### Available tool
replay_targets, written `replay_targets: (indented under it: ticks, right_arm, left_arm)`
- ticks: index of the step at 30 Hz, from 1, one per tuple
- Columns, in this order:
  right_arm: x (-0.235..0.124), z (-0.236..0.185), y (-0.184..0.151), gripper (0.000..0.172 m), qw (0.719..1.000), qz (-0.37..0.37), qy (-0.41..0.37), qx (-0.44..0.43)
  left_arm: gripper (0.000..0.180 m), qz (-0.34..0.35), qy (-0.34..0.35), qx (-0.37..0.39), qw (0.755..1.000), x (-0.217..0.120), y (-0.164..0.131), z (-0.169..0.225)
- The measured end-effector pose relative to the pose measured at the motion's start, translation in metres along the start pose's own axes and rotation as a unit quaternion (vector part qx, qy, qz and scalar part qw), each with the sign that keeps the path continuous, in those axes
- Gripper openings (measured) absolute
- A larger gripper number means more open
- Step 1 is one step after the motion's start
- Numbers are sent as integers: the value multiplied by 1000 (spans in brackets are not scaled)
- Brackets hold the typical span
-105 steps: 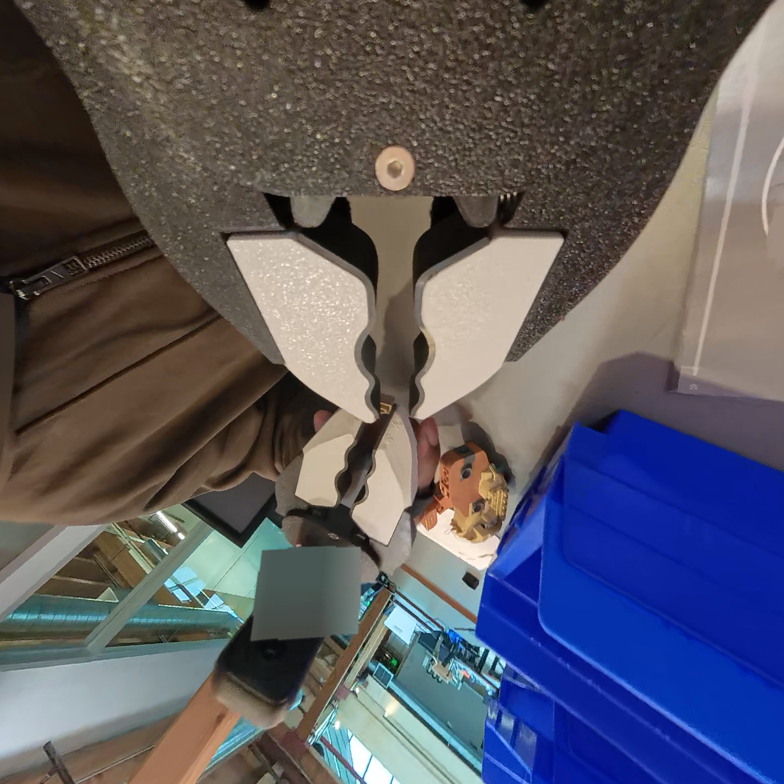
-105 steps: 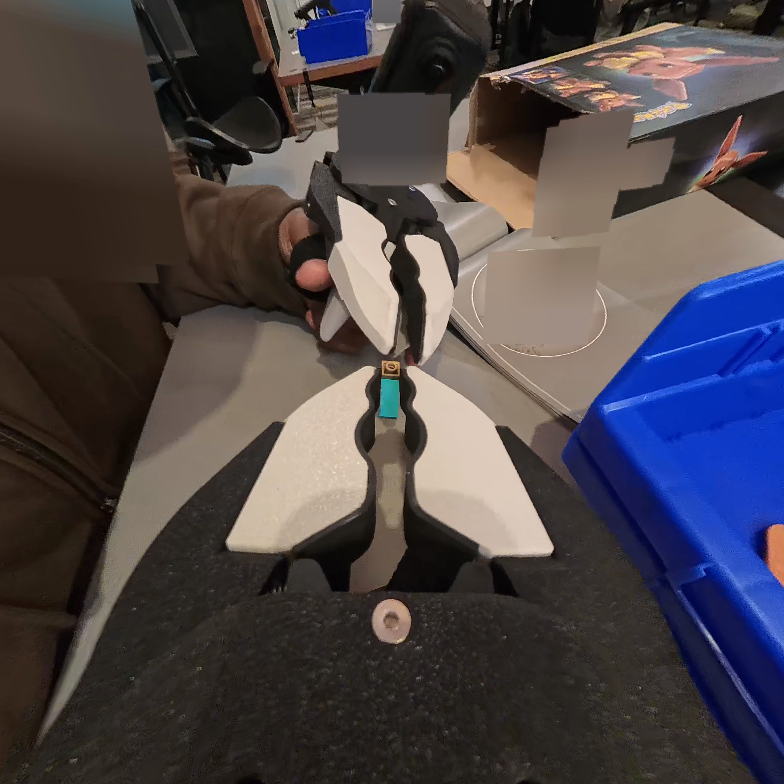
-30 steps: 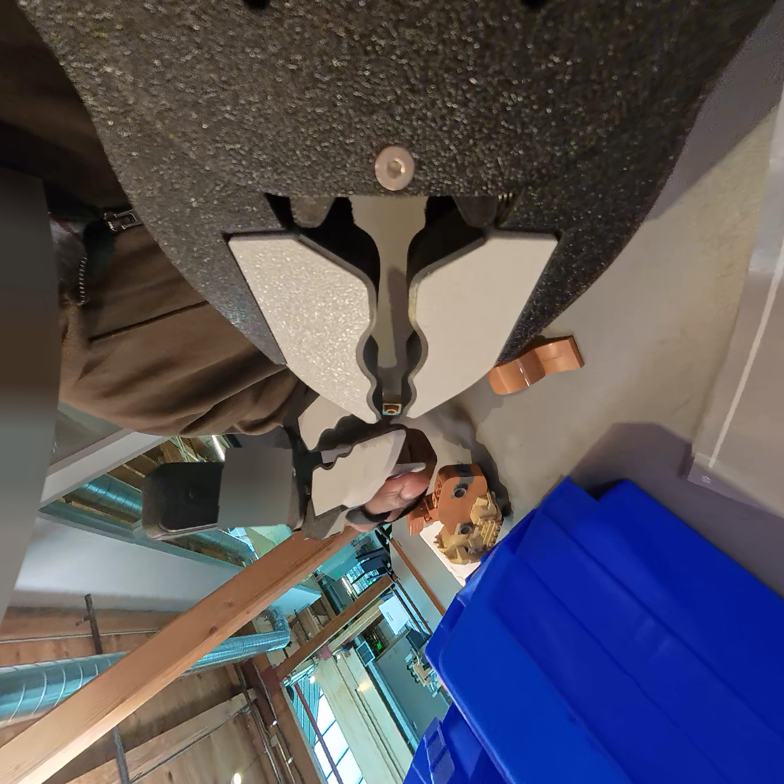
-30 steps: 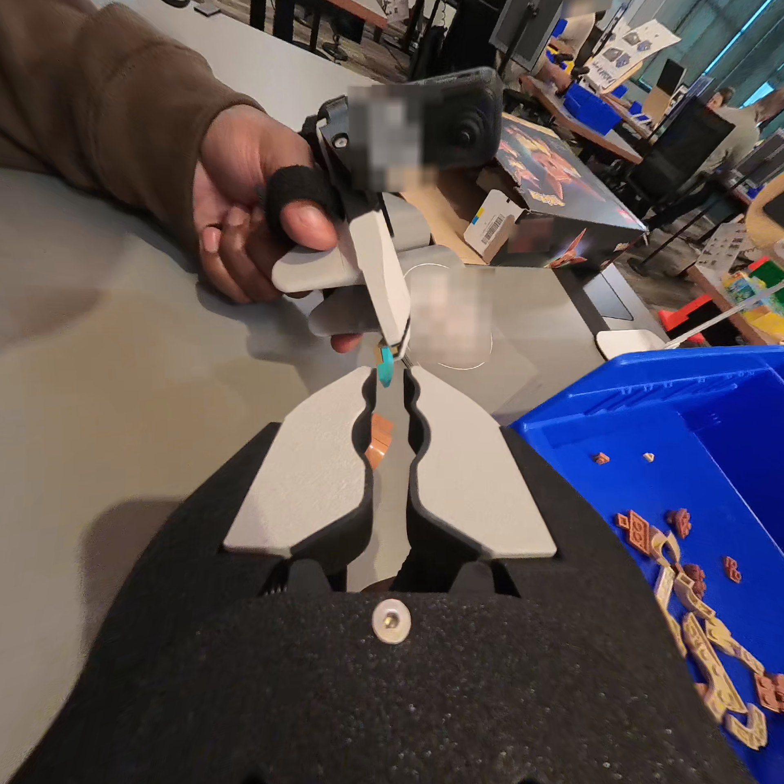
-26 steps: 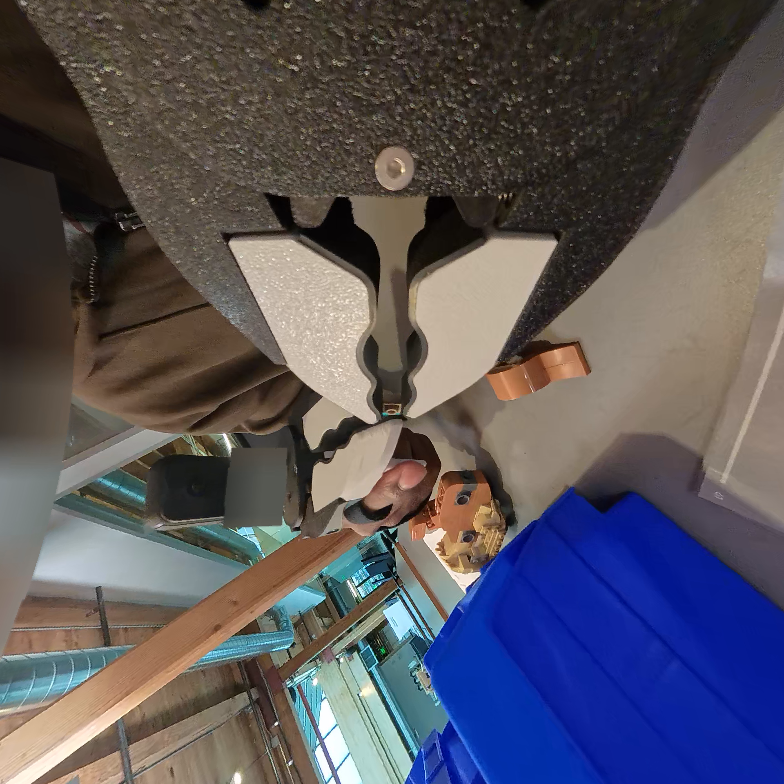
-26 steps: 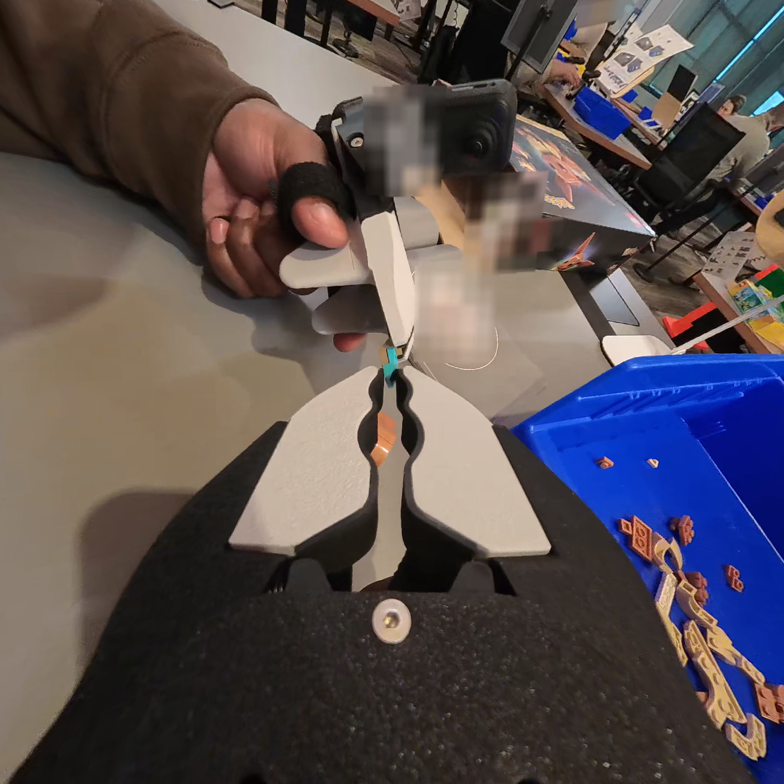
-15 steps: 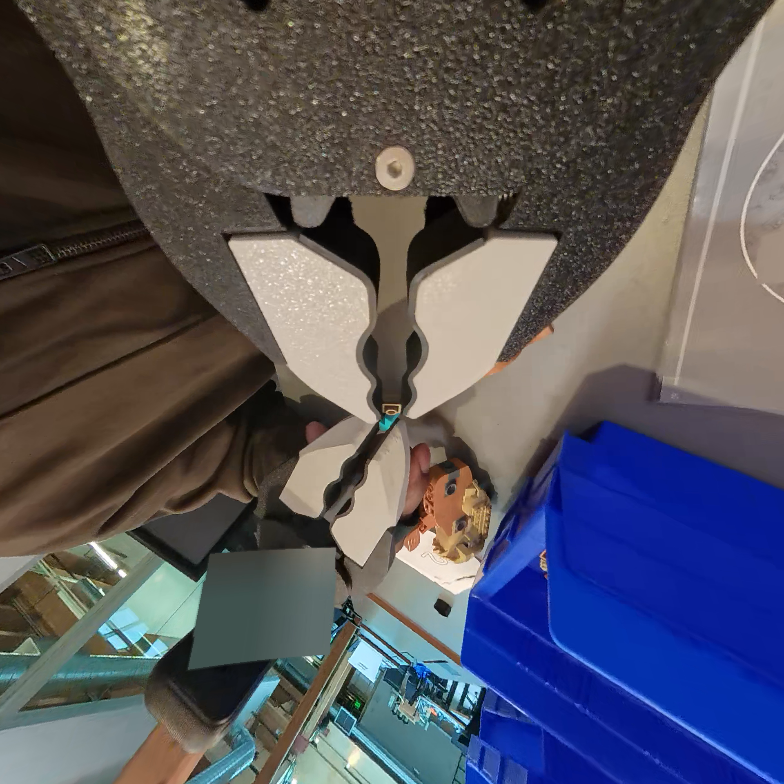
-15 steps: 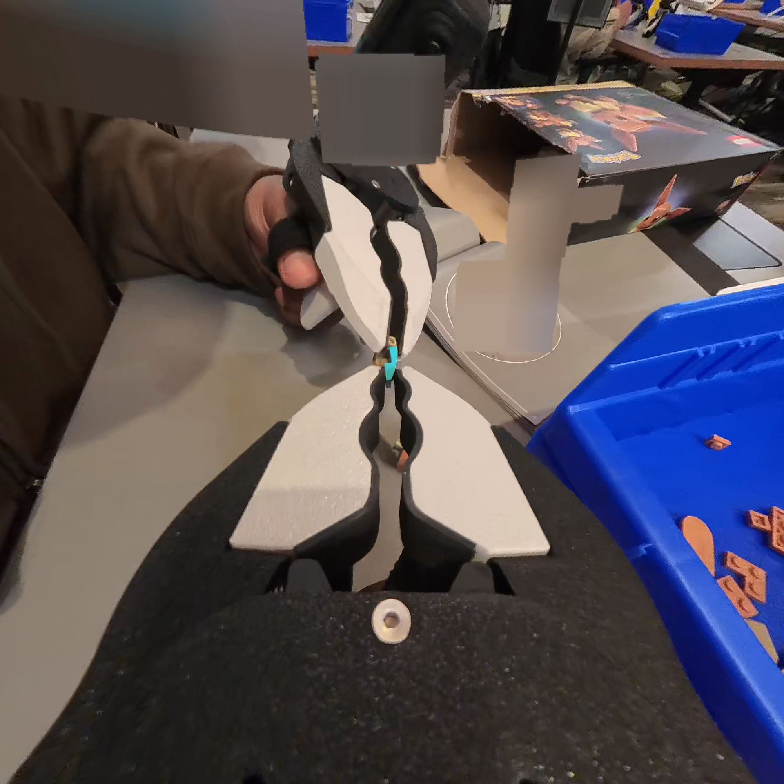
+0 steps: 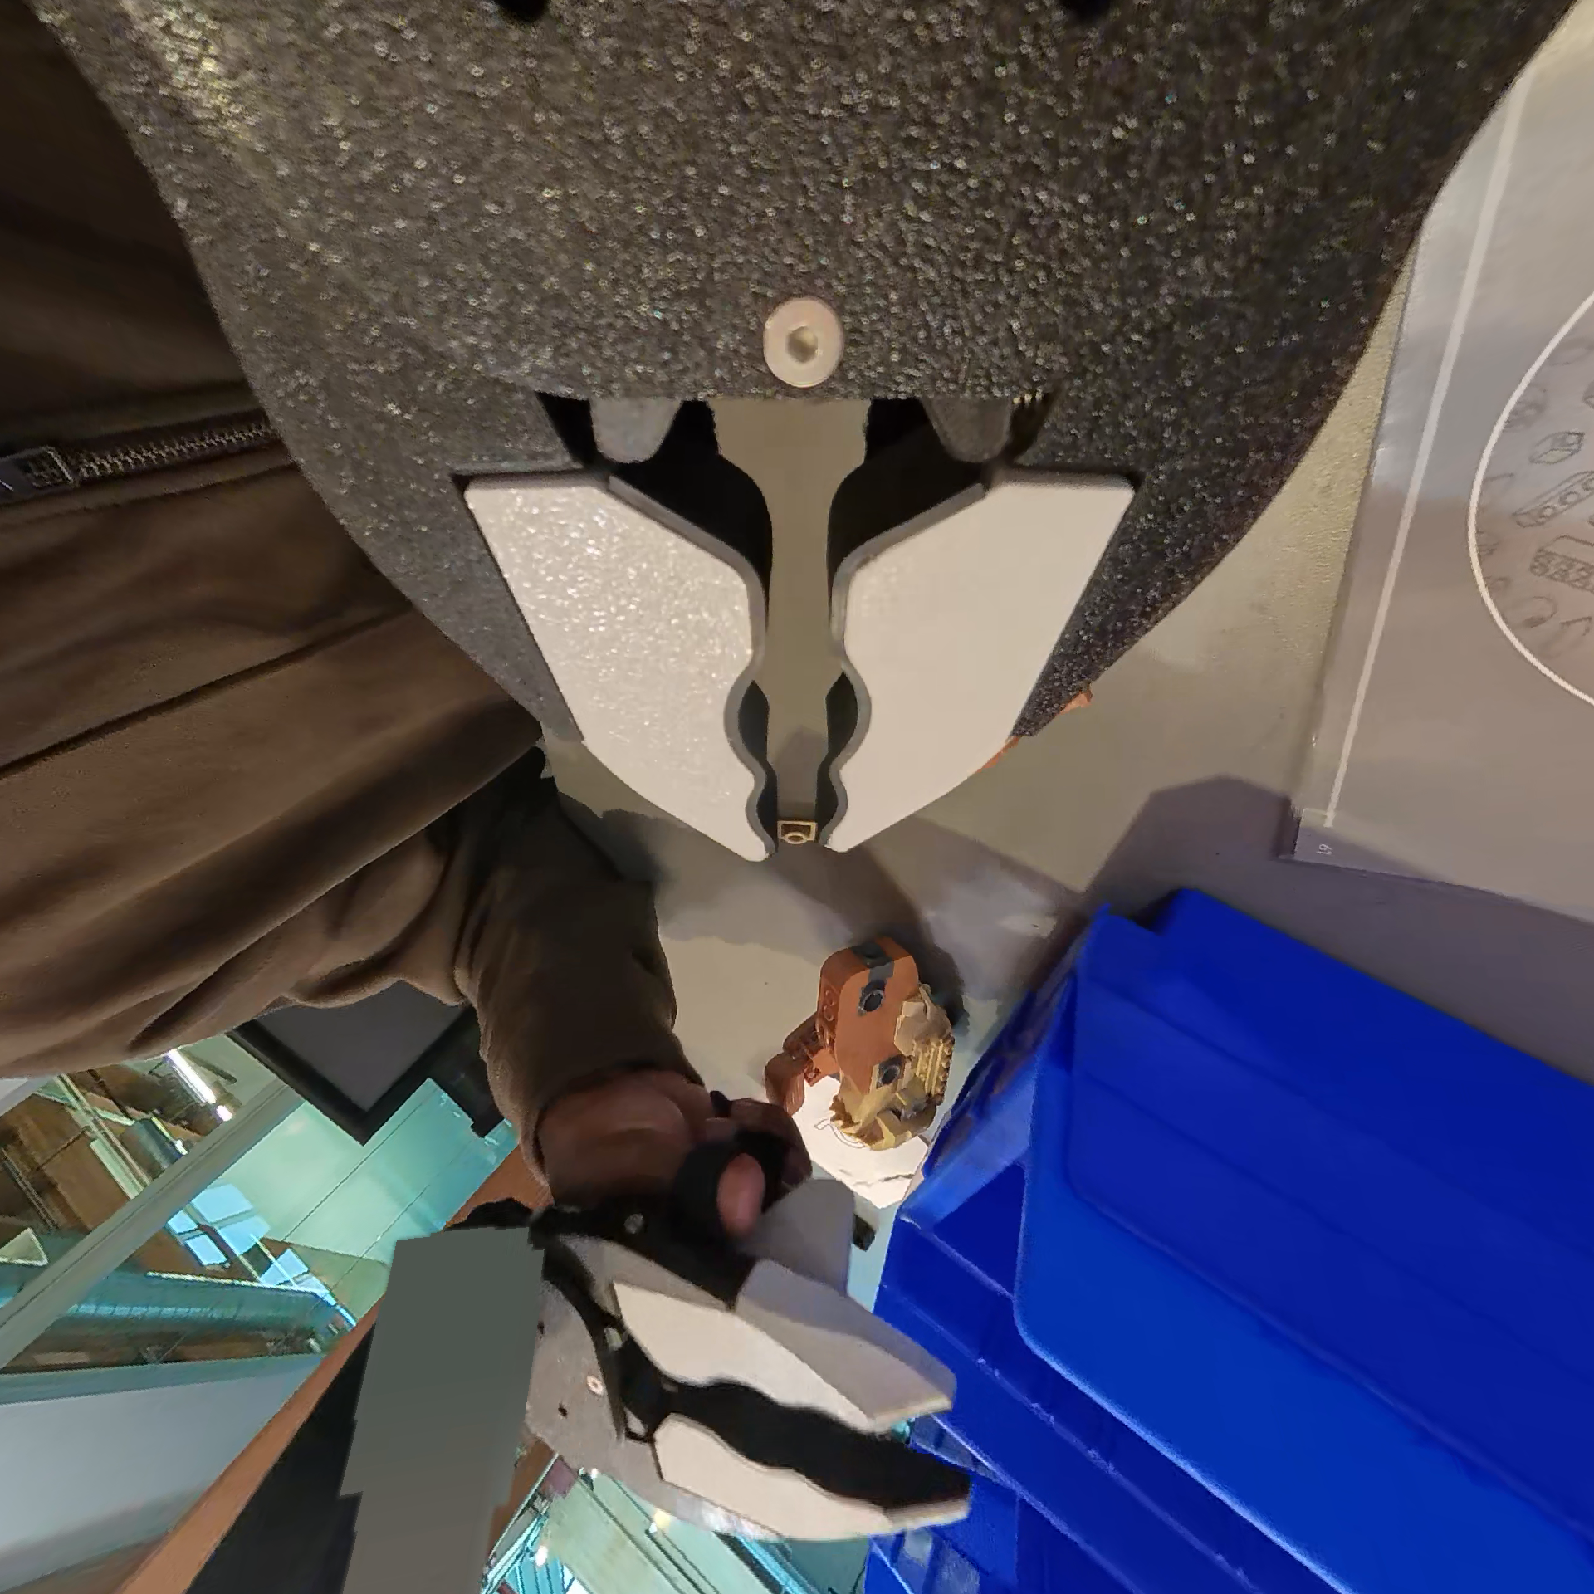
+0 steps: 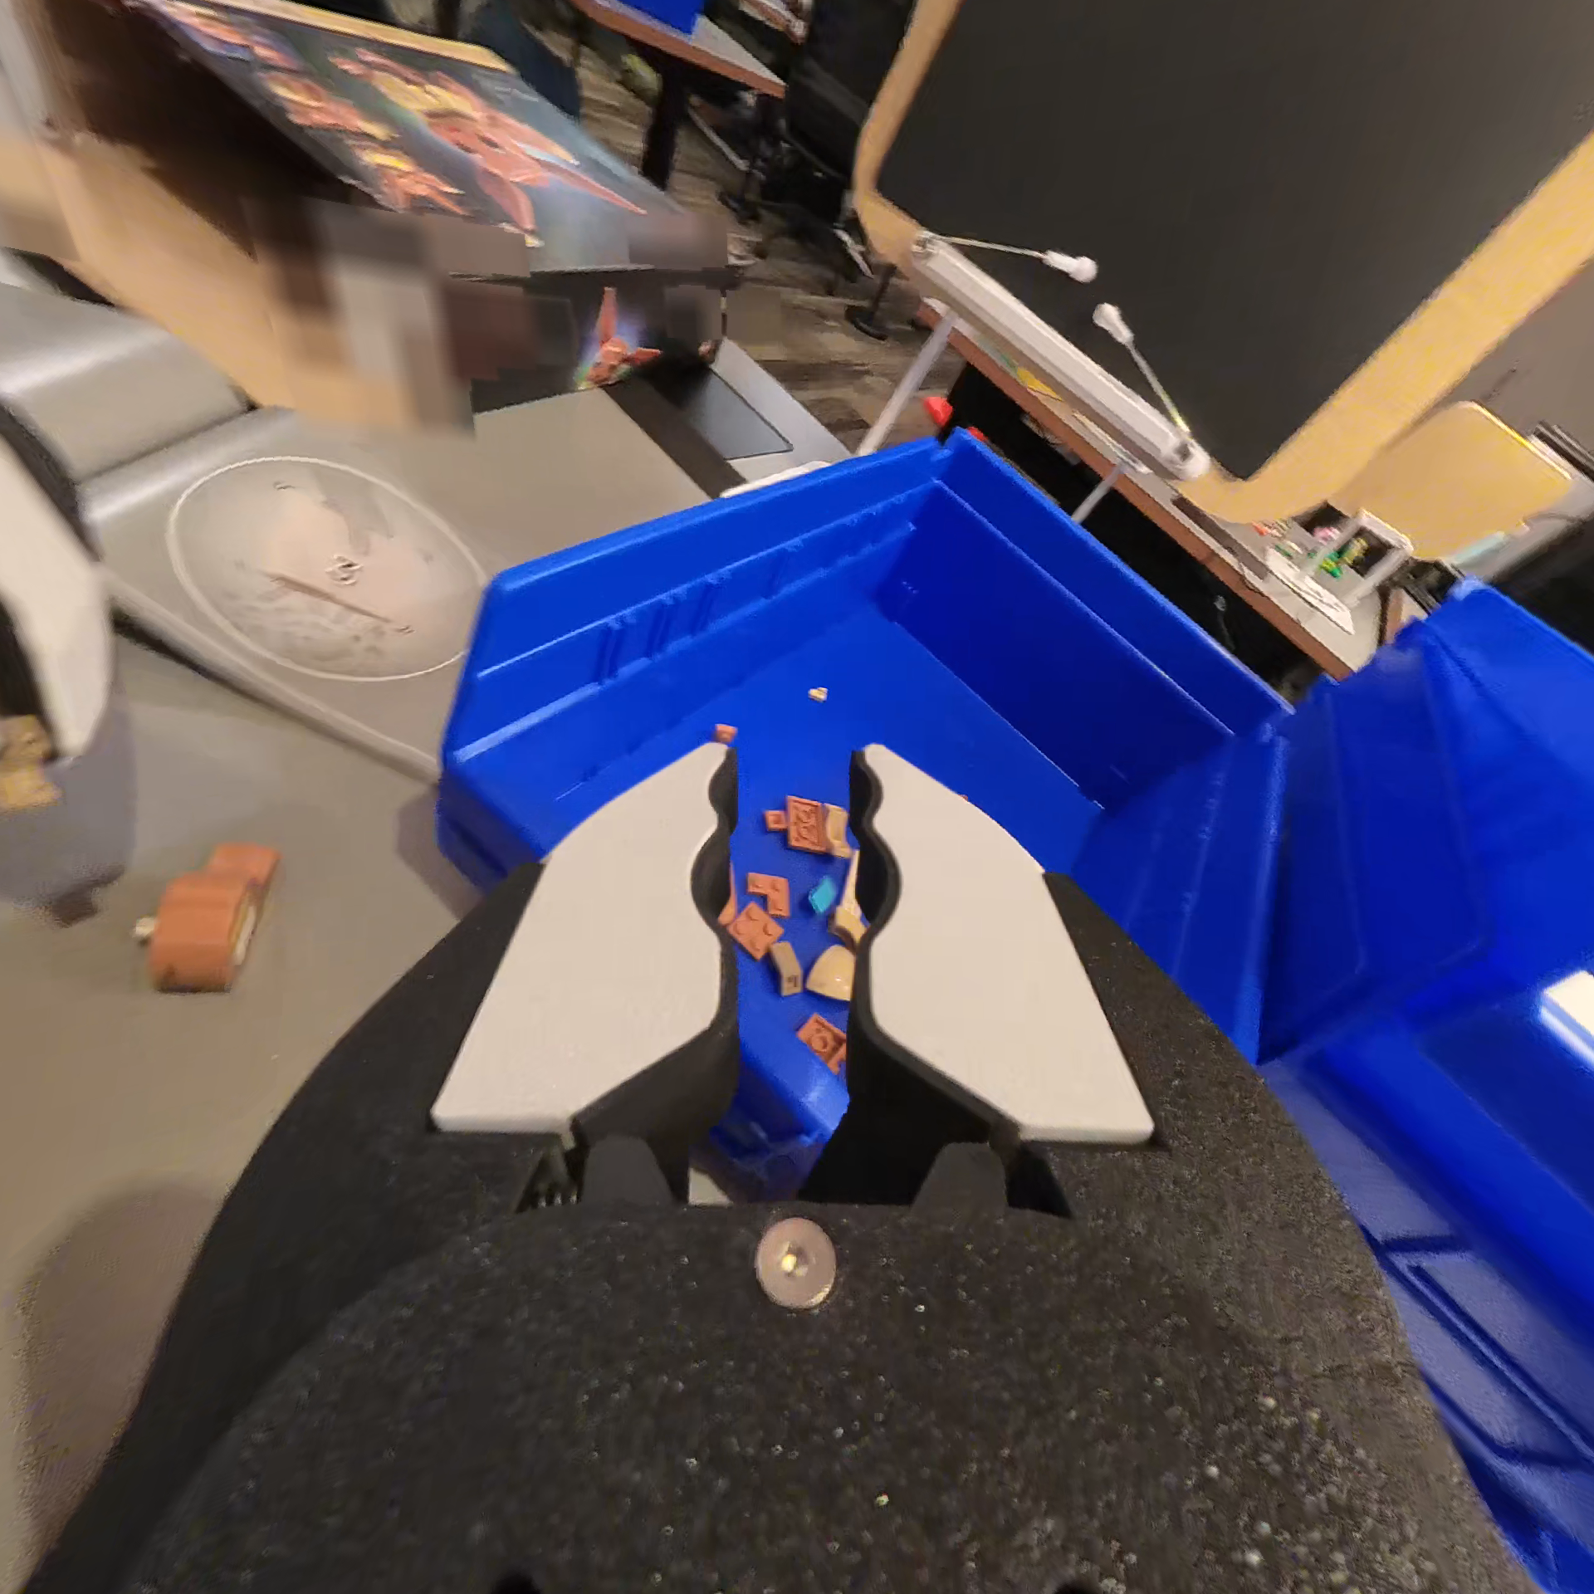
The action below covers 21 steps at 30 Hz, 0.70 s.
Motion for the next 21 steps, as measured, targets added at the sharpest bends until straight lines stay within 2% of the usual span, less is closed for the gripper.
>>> replay_targets:
  ticks: [3, 6, 9, 15, 18, 21]
  right_arm:
    - [-4, -21, 2, 25, 996, 14, 73, -41]
    - [-8, -61, 5, 22, 978, 47, 172, -104]
    - [-10, -92, 6, 21, 962, 67, 218, -148]
    - [-10, -111, 8, 17, 954, 88, 246, -147]
    - [-9, -116, 7, 6, 953, 91, 240, -162]
    - [-9, -117, 8, 5, 954, 95, 237, -158]
  left_arm:
    - [8, 18, -3, -18, 1000, -2, 2, -2]
    - [8, 50, -23, -56, 997, -4, 6, -4]
    - [8, 65, -43, -88, 993, -4, 5, -4]
    - [8, 85, -76, -129, 985, -2, 5, -2]
    - [8, 92, -90, -155, 980, 0, 4, -2]
    - [8, 99, -96, -163, 977, 0, 3, -2]
Point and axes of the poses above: each gripper's, where its closed fingertips meet, x out along the fingers, y out of its top, z = x × y across the jaws, the point moved 7 cm from there along -x, back along the fingers, and after that the axes turned 2 degrees about z, right-handed, at the moved point
